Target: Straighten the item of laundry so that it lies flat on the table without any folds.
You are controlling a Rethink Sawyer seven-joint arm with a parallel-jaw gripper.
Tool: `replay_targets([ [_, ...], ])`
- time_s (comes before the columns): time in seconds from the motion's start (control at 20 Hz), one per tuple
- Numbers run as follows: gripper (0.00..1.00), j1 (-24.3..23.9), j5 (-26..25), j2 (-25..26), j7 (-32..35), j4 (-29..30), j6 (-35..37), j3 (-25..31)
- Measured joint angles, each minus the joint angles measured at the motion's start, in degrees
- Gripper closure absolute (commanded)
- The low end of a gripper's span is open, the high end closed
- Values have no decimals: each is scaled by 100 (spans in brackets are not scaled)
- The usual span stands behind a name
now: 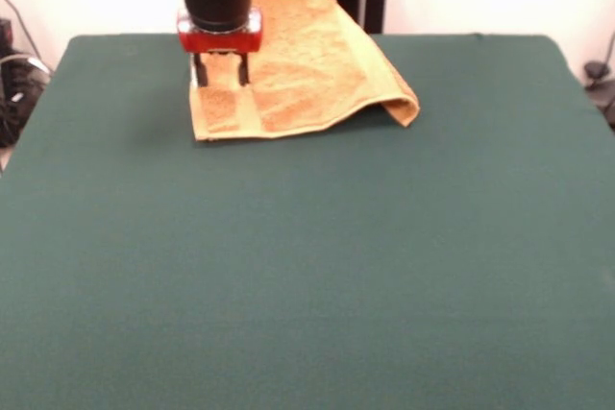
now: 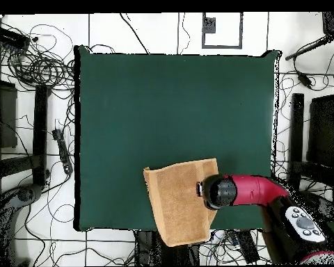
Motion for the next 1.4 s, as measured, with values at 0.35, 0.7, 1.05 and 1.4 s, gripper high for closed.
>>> replay_targets([
  [0.35, 0, -104, -105, -36, 0, -133, 0, 13],
  [0.7, 0, -102, -218, -28, 0, -210, 0, 49],
  [1.05, 0, -30, -238, -27, 0, -211, -97, 69],
  [1.4, 0, 153, -237, -25, 0, -211, -493, 70],
])
